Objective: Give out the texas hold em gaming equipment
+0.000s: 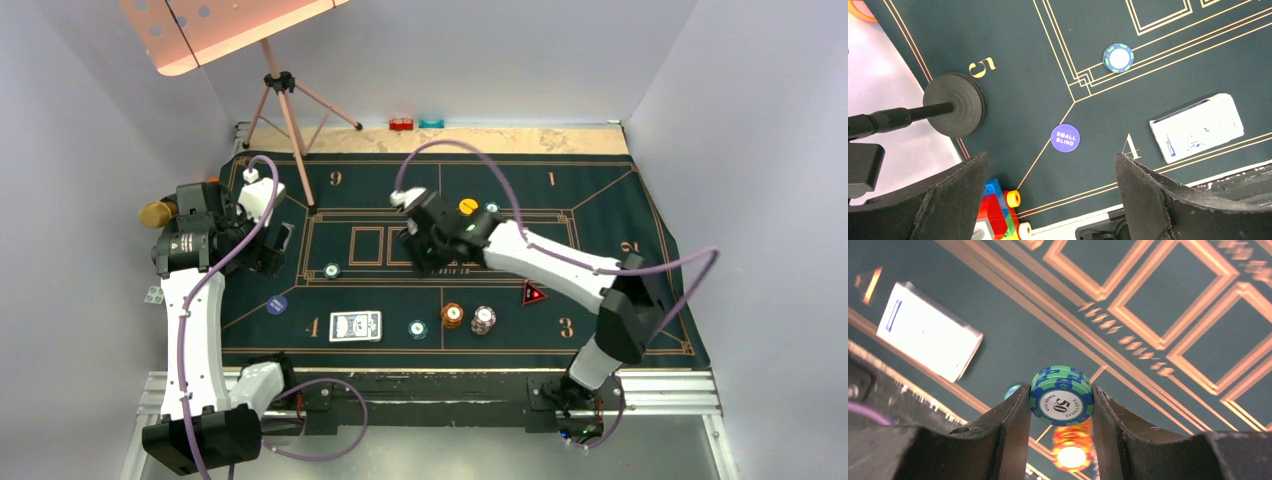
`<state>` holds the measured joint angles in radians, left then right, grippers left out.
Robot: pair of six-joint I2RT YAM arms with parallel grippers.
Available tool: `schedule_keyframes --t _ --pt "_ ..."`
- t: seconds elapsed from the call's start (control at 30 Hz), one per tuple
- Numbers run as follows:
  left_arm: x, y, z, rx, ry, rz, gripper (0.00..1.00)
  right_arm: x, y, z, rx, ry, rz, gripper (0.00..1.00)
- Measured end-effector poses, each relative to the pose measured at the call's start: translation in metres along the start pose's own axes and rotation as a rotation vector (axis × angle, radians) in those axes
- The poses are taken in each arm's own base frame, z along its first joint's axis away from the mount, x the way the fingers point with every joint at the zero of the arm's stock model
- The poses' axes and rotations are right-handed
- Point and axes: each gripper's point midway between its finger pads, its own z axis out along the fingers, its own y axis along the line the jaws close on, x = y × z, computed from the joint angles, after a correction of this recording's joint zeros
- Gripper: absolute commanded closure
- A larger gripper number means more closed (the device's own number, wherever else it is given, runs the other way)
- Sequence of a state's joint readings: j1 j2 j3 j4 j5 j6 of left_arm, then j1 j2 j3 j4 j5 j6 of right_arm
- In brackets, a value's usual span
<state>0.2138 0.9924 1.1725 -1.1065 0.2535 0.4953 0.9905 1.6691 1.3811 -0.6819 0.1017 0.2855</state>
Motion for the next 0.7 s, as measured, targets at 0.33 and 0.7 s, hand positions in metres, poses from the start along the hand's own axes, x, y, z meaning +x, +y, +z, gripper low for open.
schedule_keyframes --t 0.33,0.7 --pt "0.002 -0.001 0.000 0.005 0.010 0.017 0.00 0.052 -0.185 -0.015 0.354 -0.007 0.489 1.00" --pt "0.004 -0.001 0.000 0.008 0.022 0.017 0.00 0.119 -0.204 0.014 0.406 0.116 0.647 1.00"
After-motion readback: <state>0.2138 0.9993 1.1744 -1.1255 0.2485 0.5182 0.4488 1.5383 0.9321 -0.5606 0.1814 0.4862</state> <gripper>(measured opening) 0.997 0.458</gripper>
